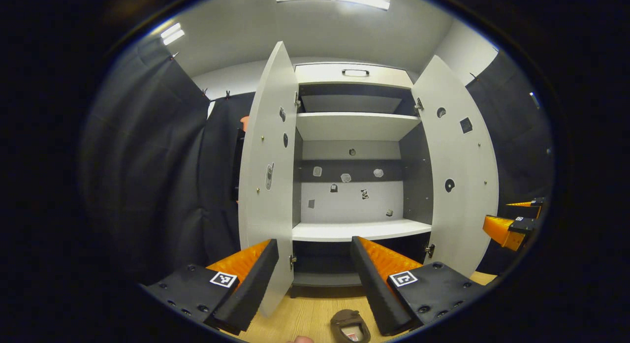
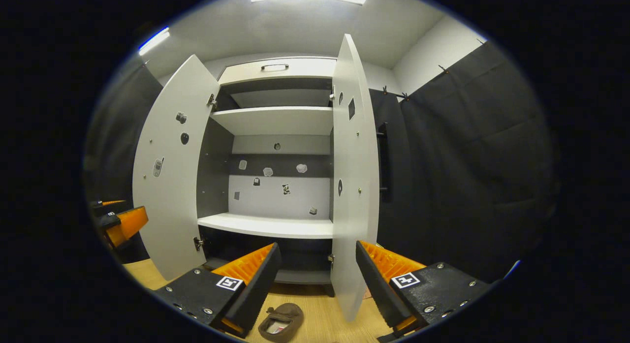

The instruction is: Grab one shoe with the right hand and put it into the shoe cabinet, grab the other shoe with the left hand and put it into the shoe cabinet; then close the right door with the right hand and the left door with the left hand.

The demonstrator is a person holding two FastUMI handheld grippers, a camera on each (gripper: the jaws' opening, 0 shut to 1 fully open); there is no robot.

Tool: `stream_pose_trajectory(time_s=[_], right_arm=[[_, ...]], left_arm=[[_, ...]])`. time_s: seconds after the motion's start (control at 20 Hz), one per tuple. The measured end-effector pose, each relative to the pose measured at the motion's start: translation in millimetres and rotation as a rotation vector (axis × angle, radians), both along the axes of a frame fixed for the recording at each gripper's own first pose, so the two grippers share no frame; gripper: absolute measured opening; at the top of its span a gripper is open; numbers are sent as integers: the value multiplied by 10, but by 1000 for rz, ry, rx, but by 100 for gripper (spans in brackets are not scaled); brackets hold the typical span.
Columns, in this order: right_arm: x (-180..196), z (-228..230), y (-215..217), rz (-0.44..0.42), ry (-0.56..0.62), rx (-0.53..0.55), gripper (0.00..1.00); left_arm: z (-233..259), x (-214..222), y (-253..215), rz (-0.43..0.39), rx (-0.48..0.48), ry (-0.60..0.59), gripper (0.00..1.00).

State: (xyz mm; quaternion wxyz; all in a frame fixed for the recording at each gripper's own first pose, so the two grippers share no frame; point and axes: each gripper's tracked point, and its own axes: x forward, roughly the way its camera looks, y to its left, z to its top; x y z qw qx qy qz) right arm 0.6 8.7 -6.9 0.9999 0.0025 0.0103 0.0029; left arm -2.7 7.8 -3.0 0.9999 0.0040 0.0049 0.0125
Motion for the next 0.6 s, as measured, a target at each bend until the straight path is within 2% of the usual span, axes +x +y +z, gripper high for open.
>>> stream_pose_trajectory(time_s=[0.15,0.25,0.35,0.6], right_arm=[[94,-113,37,1,7,-20,94],[185,-369,122,15,50,-35,94],[263,-736,219,30,127,-56,94],[238,-2070,565,120,419,-109,94]], left_arm=[[9,-9,18,5,1,-6,96],[19,-6,24,5,-2,-10,96],[23,-13,36,8,1,-12,96],[48,-35,104,21,2,-25,96]])
